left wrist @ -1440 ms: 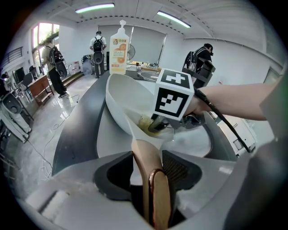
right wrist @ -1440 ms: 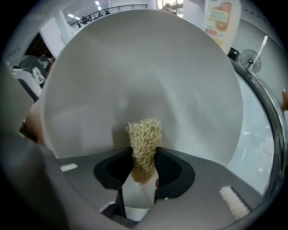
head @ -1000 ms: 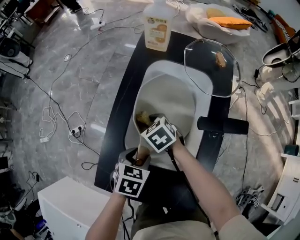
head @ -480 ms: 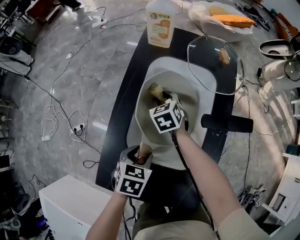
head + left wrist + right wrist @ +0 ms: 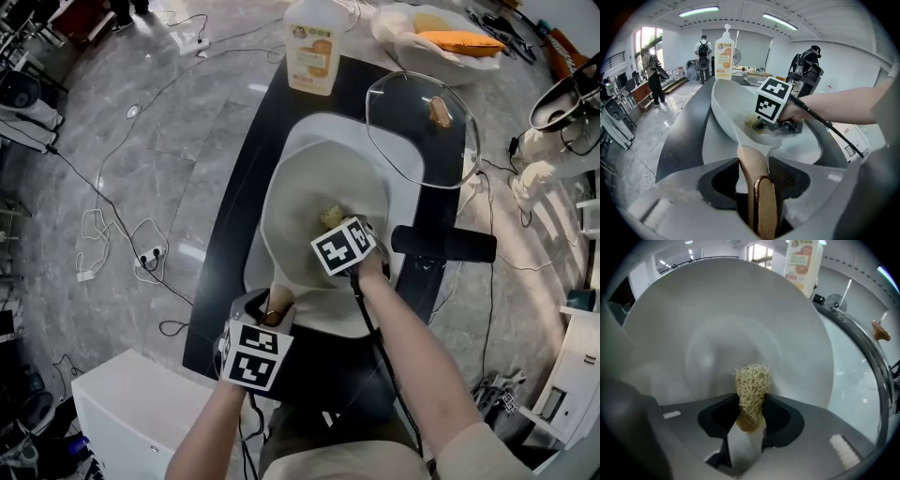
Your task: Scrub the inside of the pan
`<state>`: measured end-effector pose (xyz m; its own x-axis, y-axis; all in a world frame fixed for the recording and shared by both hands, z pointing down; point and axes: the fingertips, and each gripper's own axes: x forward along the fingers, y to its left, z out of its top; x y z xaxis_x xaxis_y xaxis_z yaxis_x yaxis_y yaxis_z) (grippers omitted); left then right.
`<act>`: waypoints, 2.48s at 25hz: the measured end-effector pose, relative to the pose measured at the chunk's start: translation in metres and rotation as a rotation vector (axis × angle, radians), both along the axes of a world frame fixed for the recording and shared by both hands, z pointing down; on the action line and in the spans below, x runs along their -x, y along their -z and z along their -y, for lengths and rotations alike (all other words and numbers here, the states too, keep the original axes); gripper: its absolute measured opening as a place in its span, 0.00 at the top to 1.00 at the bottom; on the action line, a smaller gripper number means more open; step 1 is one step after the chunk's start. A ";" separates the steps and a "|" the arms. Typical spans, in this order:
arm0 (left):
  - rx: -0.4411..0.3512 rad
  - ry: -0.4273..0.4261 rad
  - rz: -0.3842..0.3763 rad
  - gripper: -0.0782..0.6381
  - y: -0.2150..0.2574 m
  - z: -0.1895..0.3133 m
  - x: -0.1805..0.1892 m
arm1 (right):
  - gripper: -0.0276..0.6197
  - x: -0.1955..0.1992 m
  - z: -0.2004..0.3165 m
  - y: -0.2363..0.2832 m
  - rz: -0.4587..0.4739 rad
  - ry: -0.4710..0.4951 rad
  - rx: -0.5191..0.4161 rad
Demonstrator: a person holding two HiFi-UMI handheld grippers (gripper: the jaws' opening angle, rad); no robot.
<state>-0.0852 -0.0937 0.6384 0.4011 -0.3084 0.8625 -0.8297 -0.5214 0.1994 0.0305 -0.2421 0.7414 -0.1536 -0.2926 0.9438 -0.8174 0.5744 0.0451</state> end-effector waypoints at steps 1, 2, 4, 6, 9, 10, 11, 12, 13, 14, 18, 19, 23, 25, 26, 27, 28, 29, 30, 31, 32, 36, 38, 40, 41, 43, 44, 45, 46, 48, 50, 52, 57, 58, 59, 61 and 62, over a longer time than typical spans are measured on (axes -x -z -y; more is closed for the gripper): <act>-0.001 -0.001 0.000 0.60 0.000 0.000 0.000 | 0.74 0.003 -0.011 -0.002 0.011 0.025 0.042; -0.003 -0.004 0.001 0.60 0.001 0.001 0.000 | 0.74 0.008 -0.022 -0.001 0.031 0.052 0.077; -0.009 -0.011 0.003 0.60 0.003 0.002 0.000 | 0.74 0.025 -0.039 0.005 0.092 0.110 0.132; -0.012 -0.010 0.004 0.60 0.003 0.003 0.000 | 0.73 0.048 -0.052 0.015 0.156 0.182 0.155; -0.013 -0.010 0.003 0.60 0.003 0.003 -0.001 | 0.73 0.083 -0.060 0.036 0.209 0.287 0.138; -0.013 -0.011 0.003 0.60 0.003 0.003 -0.001 | 0.73 0.091 -0.060 0.044 0.229 0.296 0.131; -0.012 -0.010 0.003 0.60 0.003 0.003 -0.001 | 0.73 0.098 -0.058 0.051 0.263 0.284 0.131; -0.009 -0.007 0.003 0.60 0.002 0.002 -0.001 | 0.73 0.102 -0.056 0.058 0.311 0.256 0.138; -0.006 -0.005 0.004 0.60 0.002 0.001 -0.001 | 0.73 0.105 -0.054 0.065 0.369 0.219 0.151; -0.004 -0.005 0.006 0.60 0.002 0.001 -0.001 | 0.73 0.108 -0.053 0.073 0.433 0.181 0.167; -0.003 0.000 0.008 0.60 0.000 0.000 0.000 | 0.73 0.115 -0.047 0.095 0.583 0.087 0.186; -0.002 0.002 0.007 0.60 0.000 0.000 0.000 | 0.73 0.116 -0.043 0.098 0.594 0.077 0.166; -0.007 -0.006 0.009 0.60 0.003 0.001 -0.001 | 0.73 0.123 -0.012 0.108 0.628 0.019 0.033; -0.013 -0.010 0.011 0.60 0.005 0.001 -0.003 | 0.72 0.120 0.007 0.109 0.629 -0.026 -0.034; -0.014 -0.008 0.012 0.60 0.005 0.001 -0.003 | 0.72 0.118 0.017 0.108 0.641 -0.063 -0.065; -0.014 -0.006 0.014 0.60 0.005 0.000 -0.003 | 0.72 0.116 0.026 0.107 0.656 -0.102 -0.094; -0.012 -0.003 0.015 0.60 0.004 -0.001 -0.003 | 0.72 0.113 0.035 0.105 0.665 -0.136 -0.123; -0.009 -0.001 0.013 0.60 0.003 -0.002 -0.003 | 0.72 0.110 0.043 0.103 0.664 -0.159 -0.153; -0.008 0.000 0.011 0.60 0.002 -0.002 -0.003 | 0.72 0.107 0.050 0.102 0.655 -0.174 -0.185; -0.007 0.001 0.009 0.60 0.001 -0.001 -0.004 | 0.72 0.103 0.058 0.100 0.643 -0.185 -0.218; -0.008 0.001 0.008 0.60 0.001 -0.001 -0.004 | 0.72 0.098 0.067 0.099 0.628 -0.193 -0.250; -0.008 0.000 0.011 0.60 0.000 0.000 -0.004 | 0.72 0.071 0.098 0.089 0.498 -0.192 -0.370; -0.009 -0.001 0.012 0.60 0.001 0.000 -0.004 | 0.71 0.052 0.110 0.081 0.413 -0.199 -0.419; -0.011 0.000 0.012 0.60 0.001 0.000 -0.003 | 0.71 0.030 0.117 0.071 0.330 -0.226 -0.449; -0.012 0.001 0.011 0.60 0.002 0.000 -0.003 | 0.72 0.018 0.118 0.065 0.291 -0.246 -0.451; -0.012 0.002 0.009 0.60 0.002 0.000 -0.003 | 0.72 -0.005 0.113 0.050 0.221 -0.291 -0.422; -0.011 0.002 0.008 0.60 0.002 0.000 -0.003 | 0.72 -0.013 0.108 0.042 0.192 -0.312 -0.393; -0.009 0.002 0.007 0.60 0.001 0.000 -0.003 | 0.72 -0.020 0.101 0.035 0.166 -0.325 -0.356; -0.005 0.001 0.005 0.60 0.001 0.000 -0.003 | 0.72 -0.024 0.093 0.028 0.143 -0.327 -0.316; 0.003 -0.002 0.004 0.60 0.000 0.000 -0.002 | 0.72 -0.027 0.076 0.016 0.106 -0.297 -0.234; -0.001 -0.011 0.008 0.60 0.001 0.001 -0.001 | 0.72 -0.027 0.055 0.005 0.077 -0.236 -0.146; -0.004 -0.010 0.007 0.60 0.001 0.003 -0.002 | 0.72 -0.024 0.033 -0.003 0.071 -0.174 -0.049; 0.010 0.004 -0.001 0.60 0.000 0.001 -0.002 | 0.72 -0.003 -0.025 -0.005 0.154 -0.100 0.183; 0.010 0.004 -0.001 0.60 0.000 0.002 -0.002 | 0.72 0.005 -0.035 -0.002 0.166 -0.076 0.214; 0.008 0.004 -0.002 0.60 0.000 0.003 -0.002 | 0.72 0.014 -0.043 0.002 0.183 -0.044 0.238; 0.007 0.003 -0.003 0.60 0.000 0.004 -0.003 | 0.72 0.032 -0.054 0.015 0.234 0.018 0.272; 0.008 0.001 -0.003 0.60 0.000 0.005 -0.004 | 0.72 0.041 -0.059 0.023 0.269 0.041 0.283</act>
<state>-0.0810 -0.0982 0.6383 0.4030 -0.3017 0.8640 -0.8299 -0.5185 0.2061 -0.0106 -0.1835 0.7188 -0.4127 -0.0150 0.9107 -0.7544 0.5660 -0.3325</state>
